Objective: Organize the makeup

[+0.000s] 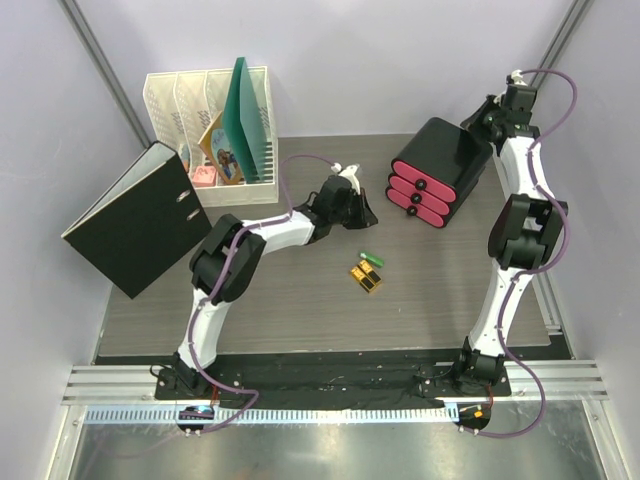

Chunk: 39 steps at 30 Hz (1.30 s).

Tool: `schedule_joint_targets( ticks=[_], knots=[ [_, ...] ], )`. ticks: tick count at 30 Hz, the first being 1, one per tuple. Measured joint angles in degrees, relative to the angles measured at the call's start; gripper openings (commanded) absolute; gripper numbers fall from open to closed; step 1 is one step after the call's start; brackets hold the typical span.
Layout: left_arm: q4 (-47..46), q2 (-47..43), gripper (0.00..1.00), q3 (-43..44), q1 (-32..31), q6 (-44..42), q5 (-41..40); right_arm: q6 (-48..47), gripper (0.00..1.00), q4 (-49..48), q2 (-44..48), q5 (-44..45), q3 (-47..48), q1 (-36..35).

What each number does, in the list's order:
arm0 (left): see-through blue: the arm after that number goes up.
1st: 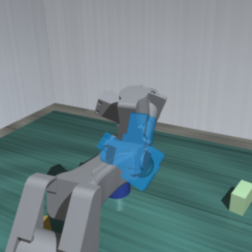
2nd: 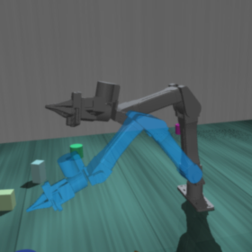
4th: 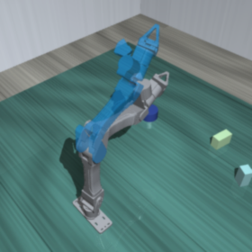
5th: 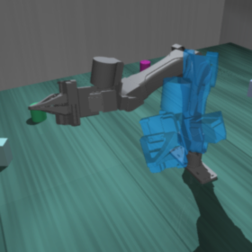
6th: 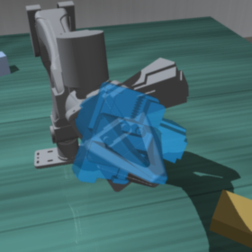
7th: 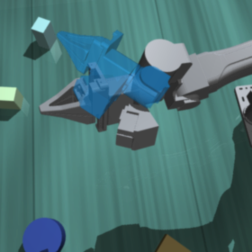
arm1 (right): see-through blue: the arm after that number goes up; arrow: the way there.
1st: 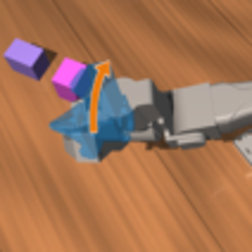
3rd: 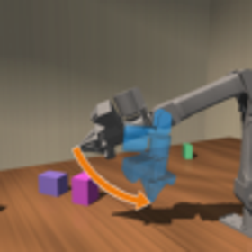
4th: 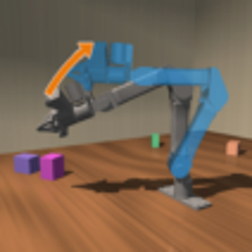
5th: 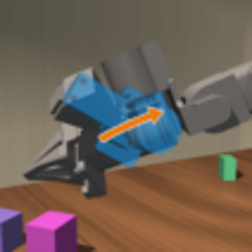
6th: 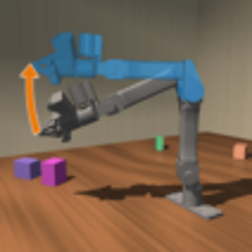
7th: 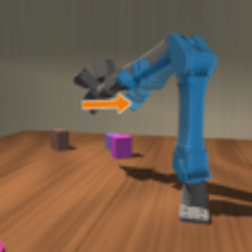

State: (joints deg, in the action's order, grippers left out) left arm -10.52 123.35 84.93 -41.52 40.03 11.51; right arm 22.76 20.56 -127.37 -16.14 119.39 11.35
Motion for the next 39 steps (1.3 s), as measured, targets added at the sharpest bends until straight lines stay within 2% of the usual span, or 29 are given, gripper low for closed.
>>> schedule_joint_targets(
  ticks=[15, 20, 26, 29, 30, 33, 39],
  knots=[
    [-1.4, 3.6, 0.00, 0.5, 0.3, 7.3, -0.3, -2.8, 0.01, -3.6, 5.9, 0.4, -8.5, -0.5],
    [-2.1, 3.7, 0.00, 0.5, 0.3, 8.0, -0.1, -3.1, 0.01, -2.0, 5.5, 0.6, -8.1, -1.0],
    [-2.8, 3.7, 0.00, 0.5, 0.3, 9.1, -0.1, -3.3, 0.01, 3.0, 0.8, 0.5, -4.3, -1.3],
    [-3.2, 3.7, 0.10, 0.5, 0.3, 9.9, 0.0, -3.0, 0.01, 7.4, -0.3, 0.4, -4.9, -1.4],
    [-3.4, 3.7, 0.24, 0.5, 0.3, 10.2, 0.0, -3.5, 0.01, 9.5, -0.7, 0.3, -5.4, -1.7],
    [-4.0, 3.7, 0.41, 0.4, 0.3, 10.8, -0.2, -3.8, 0.01, 14.1, -2.2, 1.0, -5.9, -2.8],
    [-4.0, 3.7, 0.39, 0.0, 0.3, 10.3, -0.2, -3.6, 0.01, 16.5, -2.8, 4.1, -3.0, -2.4]
  ],
)
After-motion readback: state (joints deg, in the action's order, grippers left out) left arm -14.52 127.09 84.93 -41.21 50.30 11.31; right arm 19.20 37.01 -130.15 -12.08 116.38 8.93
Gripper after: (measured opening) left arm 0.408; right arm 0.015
